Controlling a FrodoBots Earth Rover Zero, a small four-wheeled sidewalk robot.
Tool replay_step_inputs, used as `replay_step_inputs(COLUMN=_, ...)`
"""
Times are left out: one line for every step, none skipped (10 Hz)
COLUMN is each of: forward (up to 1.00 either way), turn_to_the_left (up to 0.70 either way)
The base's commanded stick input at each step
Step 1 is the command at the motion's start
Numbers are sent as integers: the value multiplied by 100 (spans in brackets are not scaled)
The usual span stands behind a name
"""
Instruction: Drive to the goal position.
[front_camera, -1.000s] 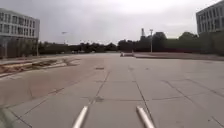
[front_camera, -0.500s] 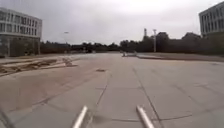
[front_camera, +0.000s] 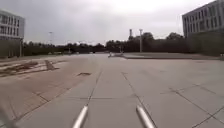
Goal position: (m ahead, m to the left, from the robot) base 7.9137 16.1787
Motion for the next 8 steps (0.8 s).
replay_step_inputs(forward=69, turn_to_the_left=0)
replay_step_inputs(forward=69, turn_to_the_left=0)
replay_step_inputs(forward=69, turn_to_the_left=0)
replay_step_inputs(forward=69, turn_to_the_left=0)
replay_step_inputs(forward=69, turn_to_the_left=0)
replay_step_inputs(forward=69, turn_to_the_left=0)
replay_step_inputs(forward=69, turn_to_the_left=0)
replay_step_inputs(forward=69, turn_to_the_left=0)
